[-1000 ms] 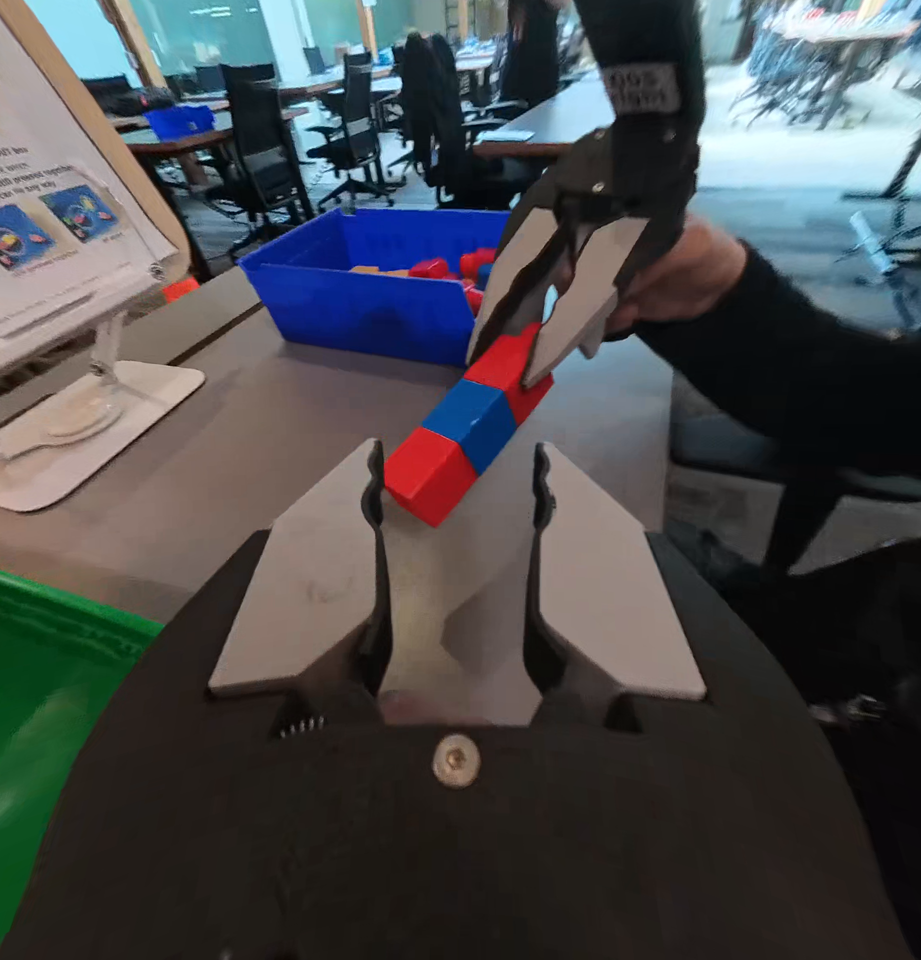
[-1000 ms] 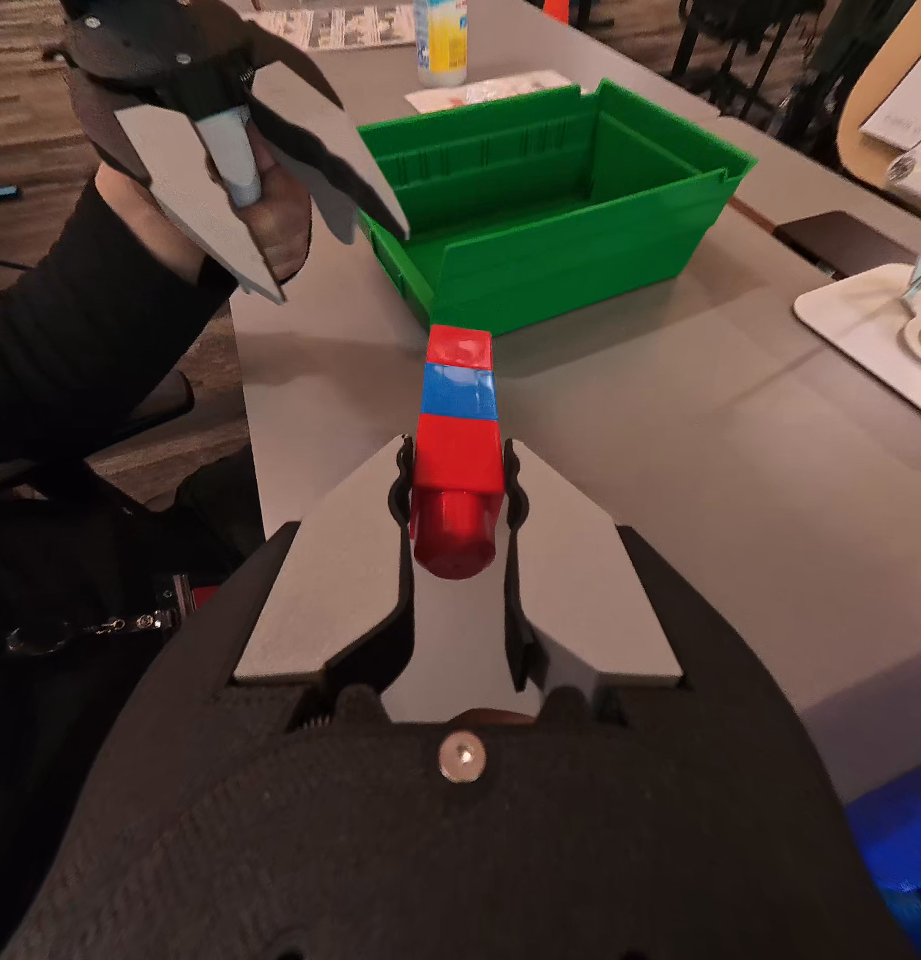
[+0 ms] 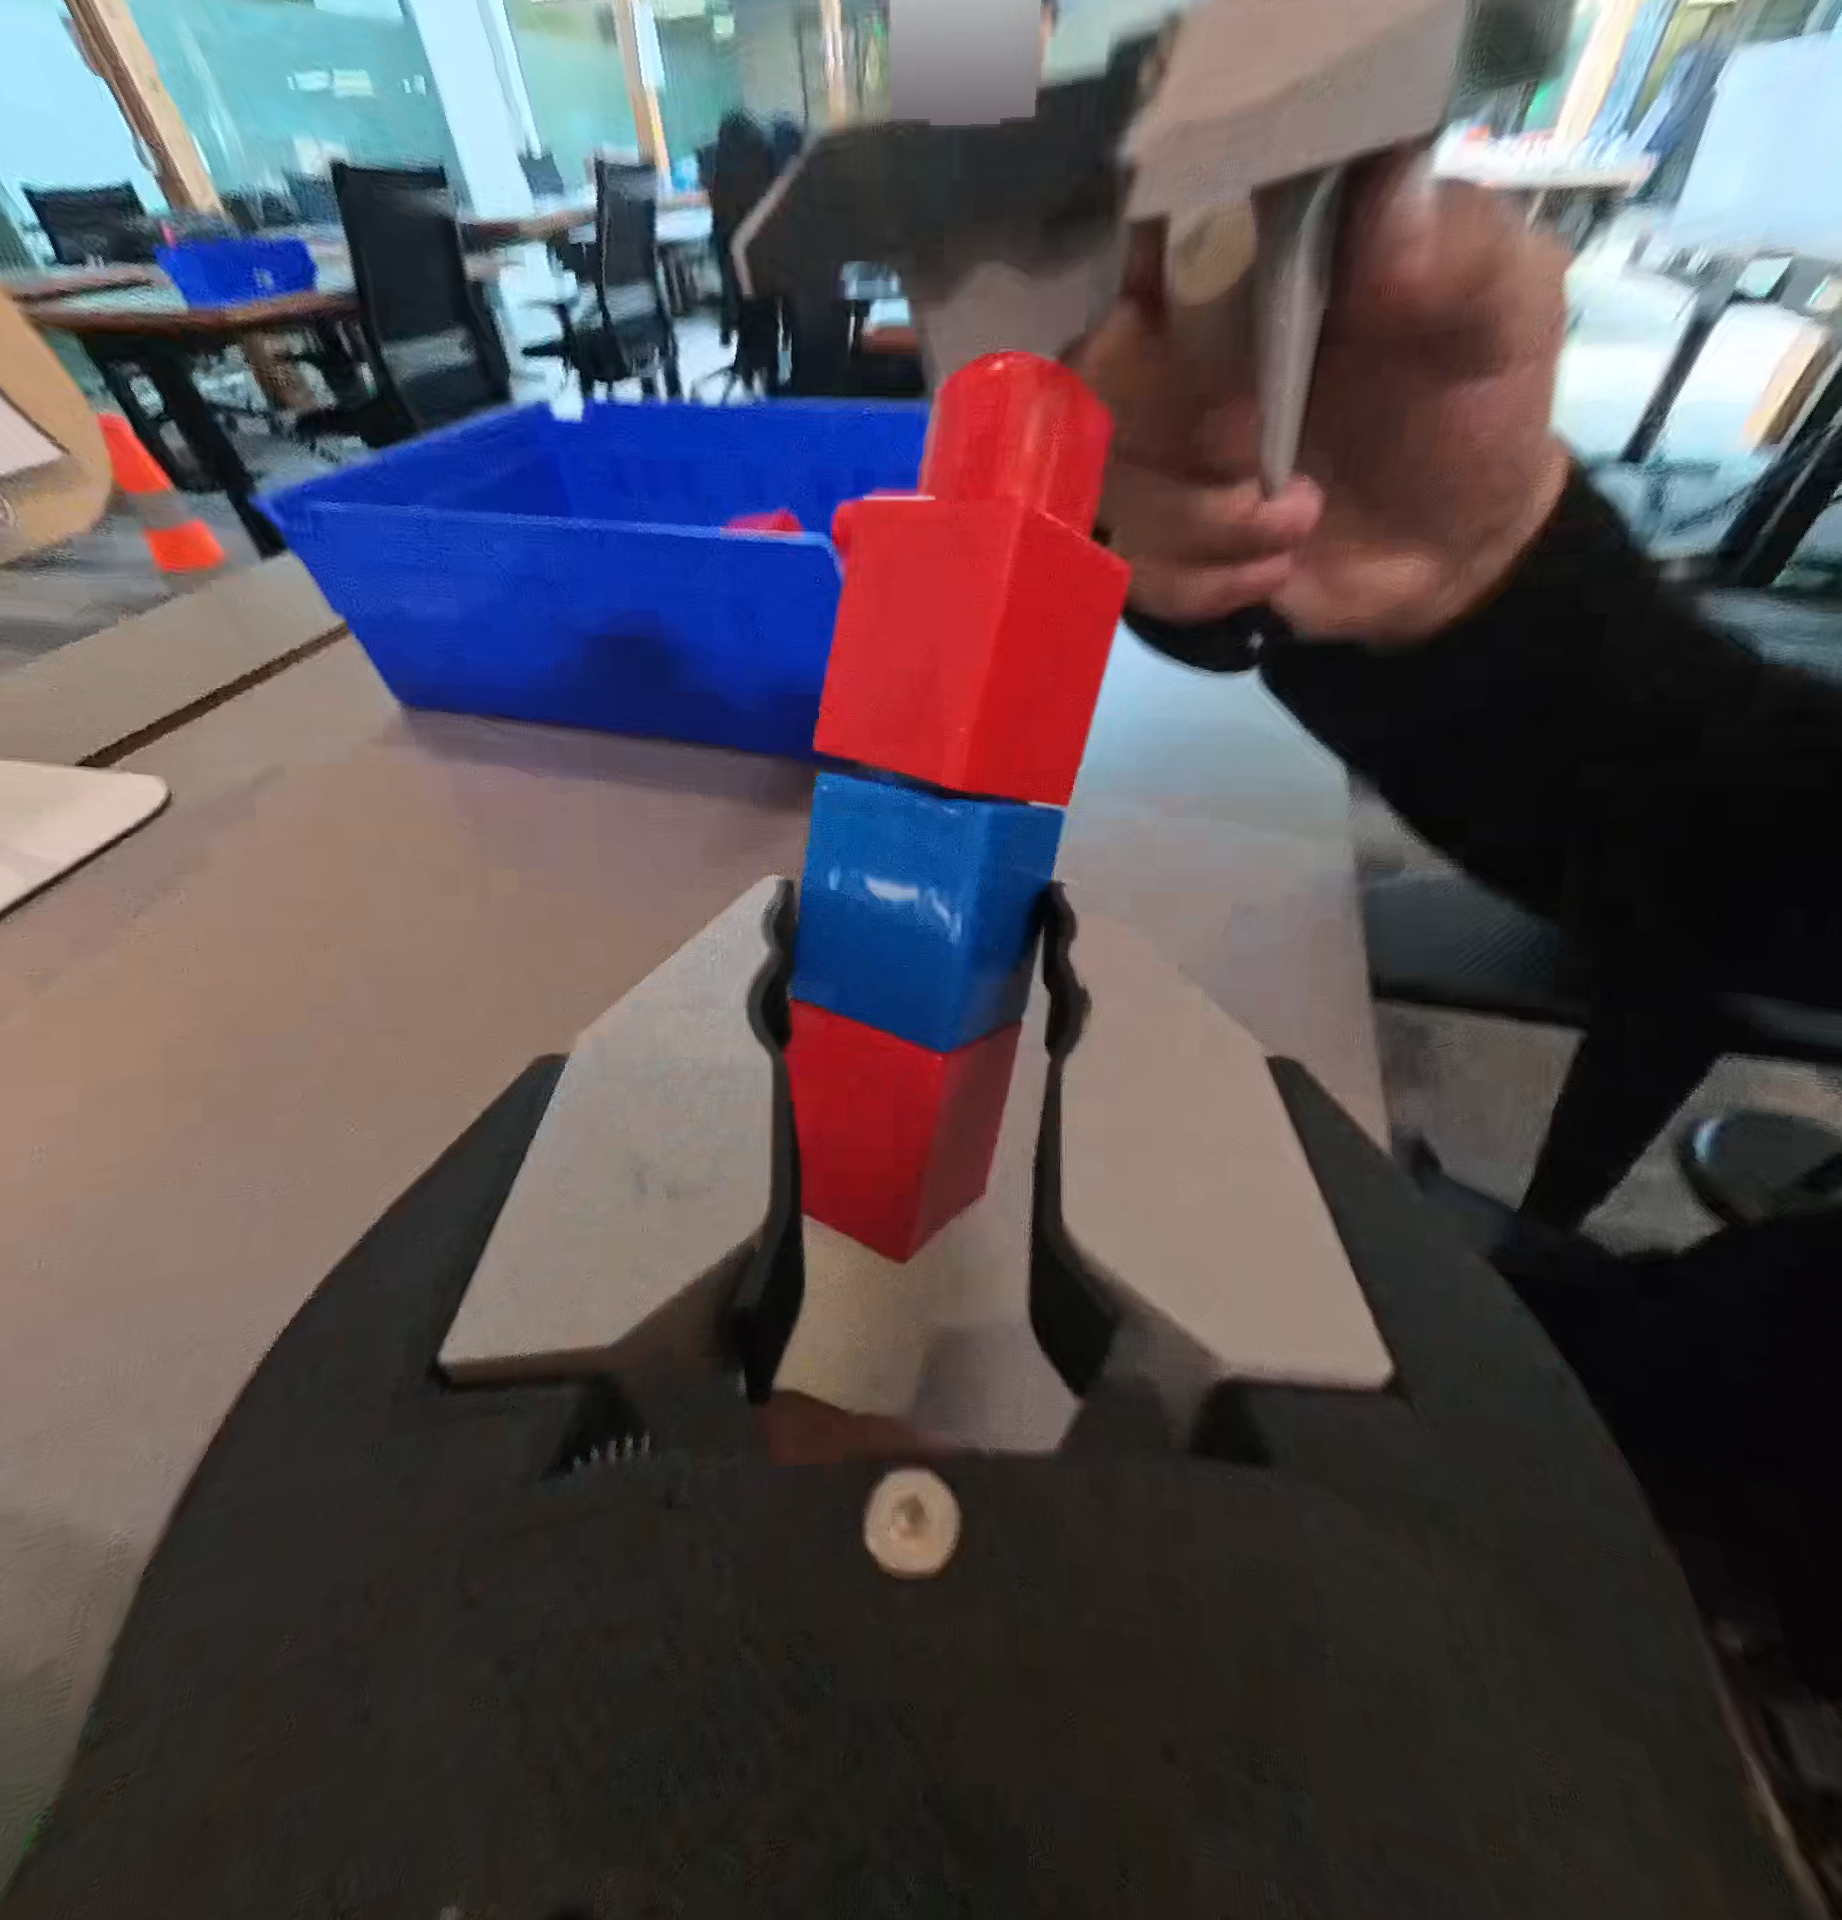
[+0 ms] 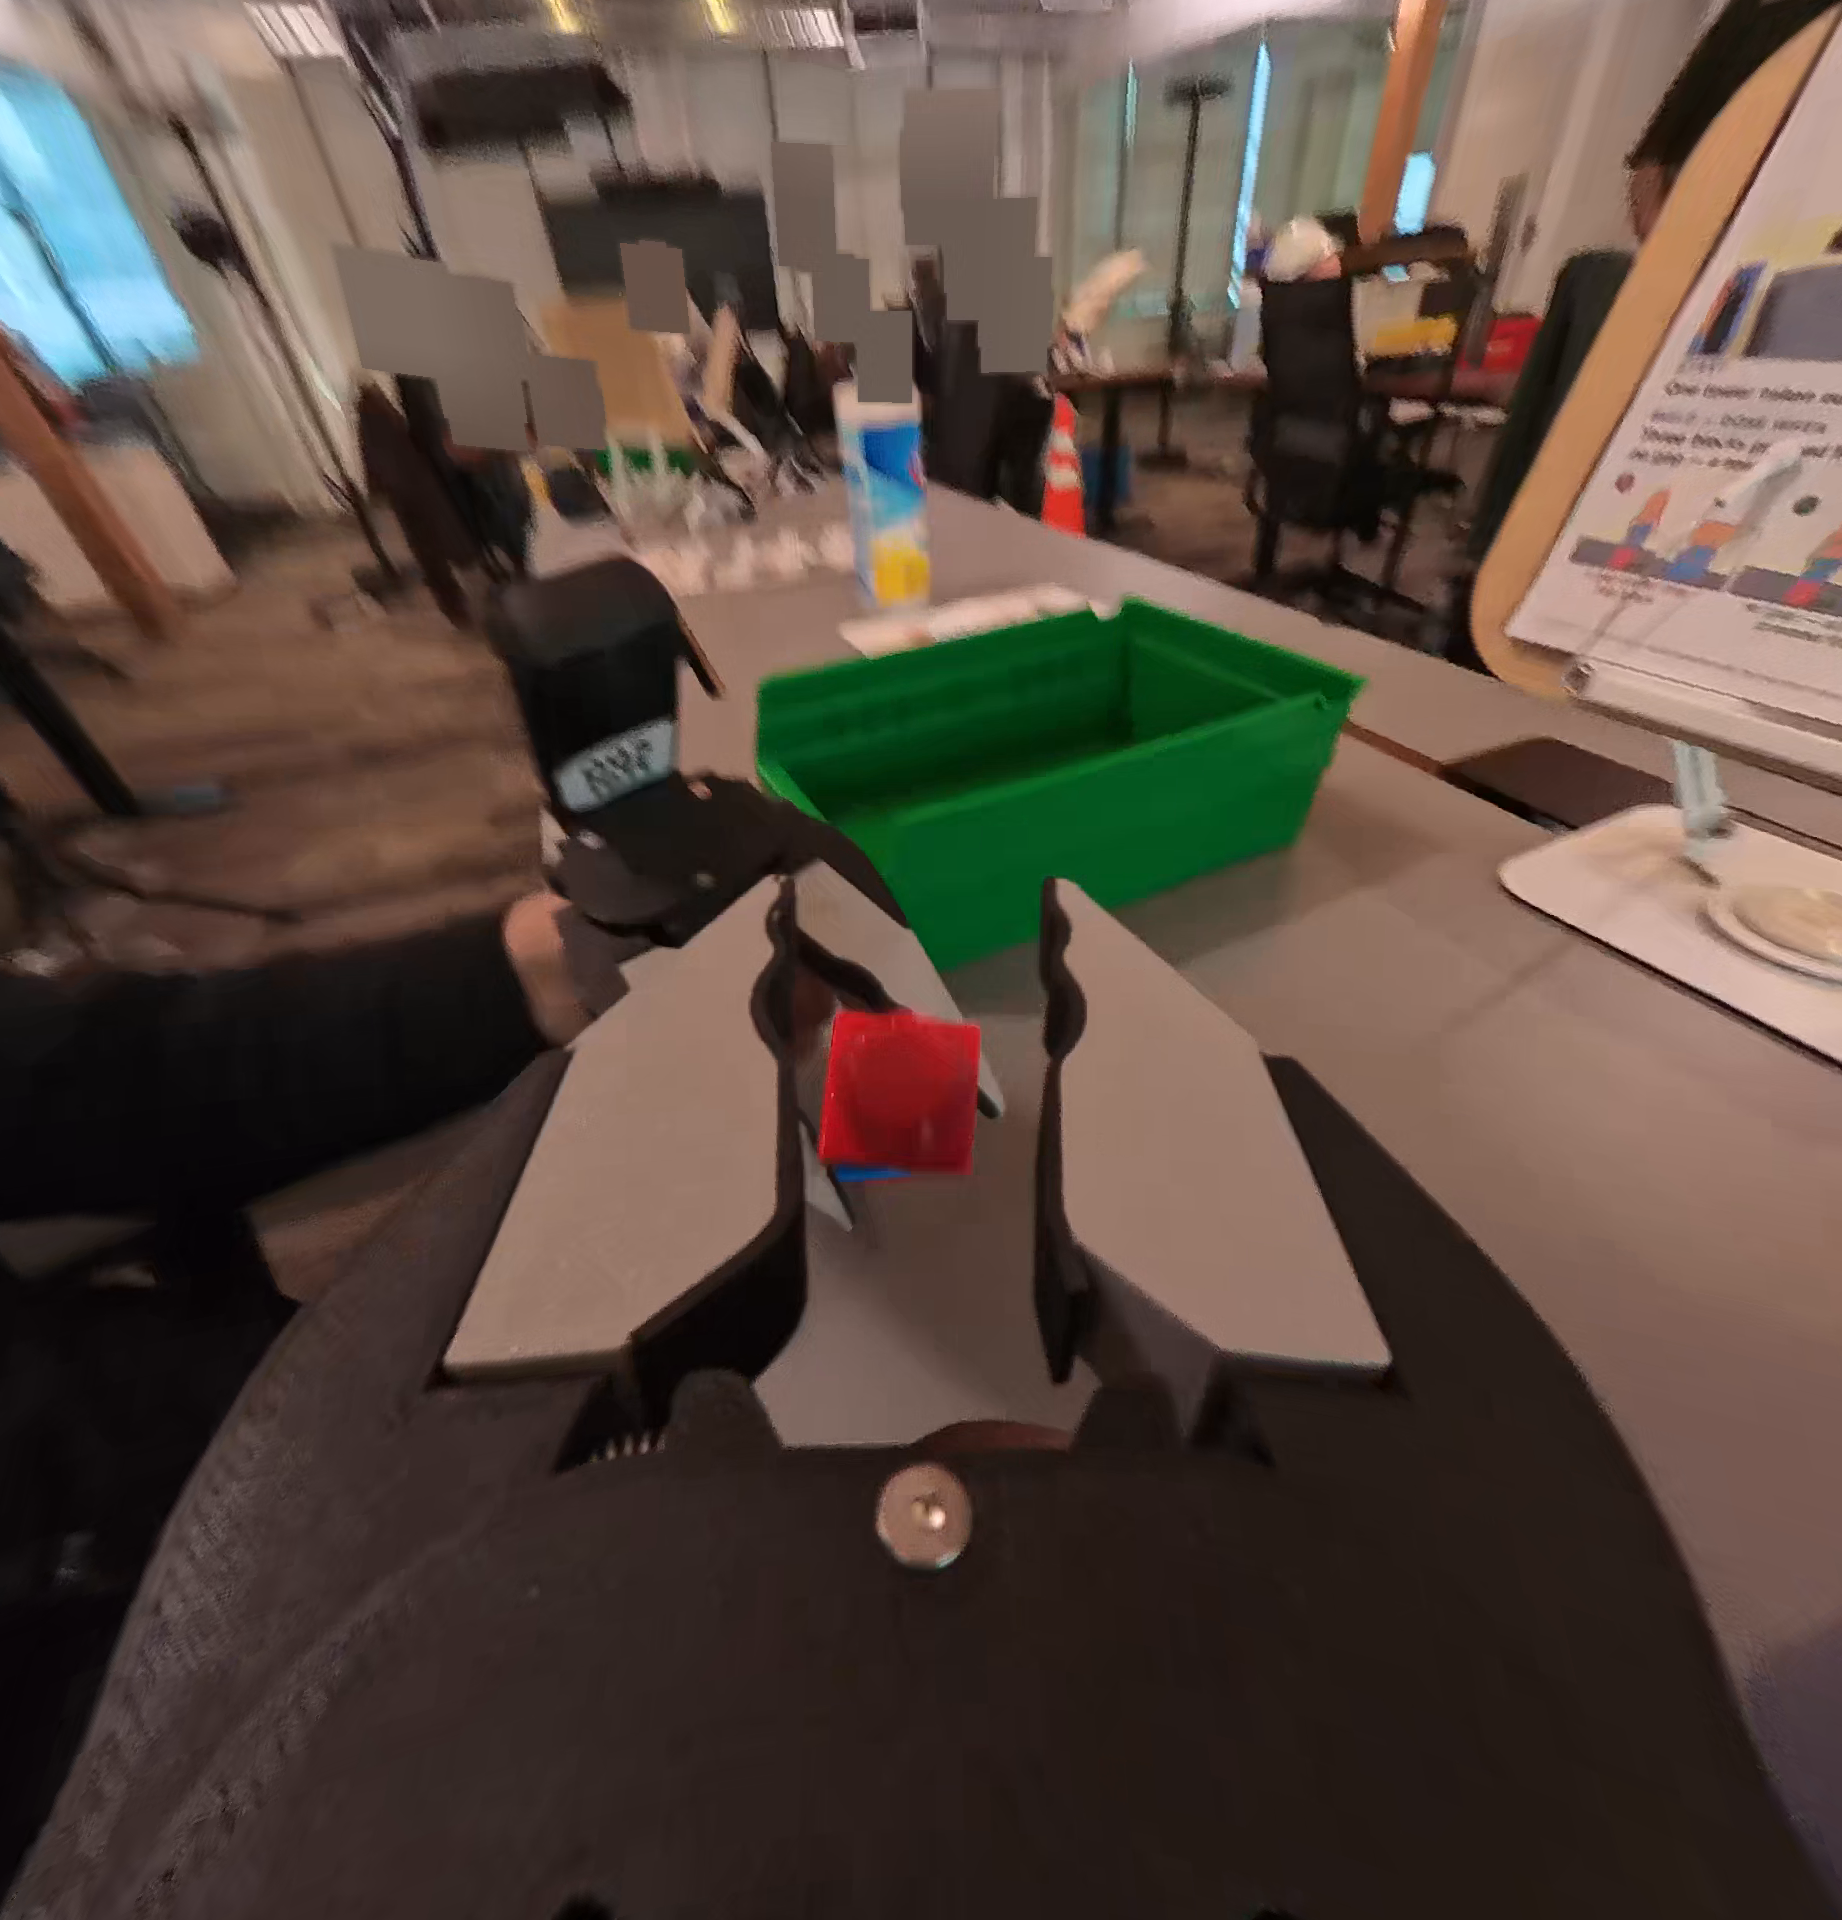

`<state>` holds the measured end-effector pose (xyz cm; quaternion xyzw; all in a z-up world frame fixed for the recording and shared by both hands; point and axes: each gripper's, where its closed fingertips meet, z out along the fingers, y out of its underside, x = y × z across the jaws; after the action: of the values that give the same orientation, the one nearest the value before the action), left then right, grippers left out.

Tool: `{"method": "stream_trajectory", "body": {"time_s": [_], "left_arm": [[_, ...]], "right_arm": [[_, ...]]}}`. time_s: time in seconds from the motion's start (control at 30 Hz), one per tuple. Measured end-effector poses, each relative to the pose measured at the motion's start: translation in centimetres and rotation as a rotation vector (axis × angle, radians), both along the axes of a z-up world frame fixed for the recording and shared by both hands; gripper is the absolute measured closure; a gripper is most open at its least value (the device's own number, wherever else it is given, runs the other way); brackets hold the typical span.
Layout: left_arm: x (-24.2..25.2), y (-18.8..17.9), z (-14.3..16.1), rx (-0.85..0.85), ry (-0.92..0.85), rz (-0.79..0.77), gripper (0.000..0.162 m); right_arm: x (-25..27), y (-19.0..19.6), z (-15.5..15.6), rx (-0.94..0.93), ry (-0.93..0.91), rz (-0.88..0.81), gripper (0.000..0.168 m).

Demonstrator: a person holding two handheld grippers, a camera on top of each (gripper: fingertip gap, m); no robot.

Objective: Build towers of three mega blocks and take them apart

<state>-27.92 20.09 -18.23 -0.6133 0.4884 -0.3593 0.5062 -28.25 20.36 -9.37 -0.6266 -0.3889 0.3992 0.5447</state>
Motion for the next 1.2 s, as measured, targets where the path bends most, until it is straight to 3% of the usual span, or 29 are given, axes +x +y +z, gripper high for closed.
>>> {"method": "stream_trajectory", "body": {"time_s": [0.1, 0.3, 0.47, 0.57, 0.7, 0.83, 1.0, 1.07, 1.2], "left_arm": [[0.0, -0.6, 2.6, -0.103, -0.216, -0.058, 0.116], [0.8, -3.2, 3.0, -0.269, -0.319, -0.243, 0.116], [-0.3, -7.4, 5.3, -0.572, -0.488, -0.61, 0.116], [-0.5, -8.6, 5.3, -0.605, -0.478, -0.691, 0.115], [-0.3, -7.7, 5.1, -0.535, -0.477, -0.62, 0.116], [-0.2, -4.2, 4.5, -0.394, -0.443, -0.383, 0.116], [-0.1, 1.7, -0.7, 0.046, -0.026, 0.12, 0.116], [0.4, 1.5, -1.3, 0.144, 0.037, 0.151, 0.116], [1.1, 1.3, -2.4, 0.103, 0.059, 0.148, 0.116]], "right_arm": [[0.6, -0.4, 1.0, -0.081, 0.125, 0.096, 0.106], [-2.2, -2.3, -1.1, -0.071, 0.047, 0.24, 0.097], [-3.9, -6.4, -1.3, 0.038, 0.032, 0.438, 0.125], [-4.2, -7.6, -0.8, 0.067, 0.066, 0.491, 0.131], [-4.3, -7.2, -0.8, 0.038, 0.083, 0.486, 0.131], [-3.6, -4.0, -1.2, -0.03, 0.062, 0.324, 0.131], [-1.6, 1.0, -1.7, -0.096, 0.063, 0.021, 0.134], [0.0, 2.4, -1.3, -0.105, 0.082, -0.072, 0.135], [5.1, 5.7, -1.7, -0.047, -0.047, -0.309, 0.135]]}}
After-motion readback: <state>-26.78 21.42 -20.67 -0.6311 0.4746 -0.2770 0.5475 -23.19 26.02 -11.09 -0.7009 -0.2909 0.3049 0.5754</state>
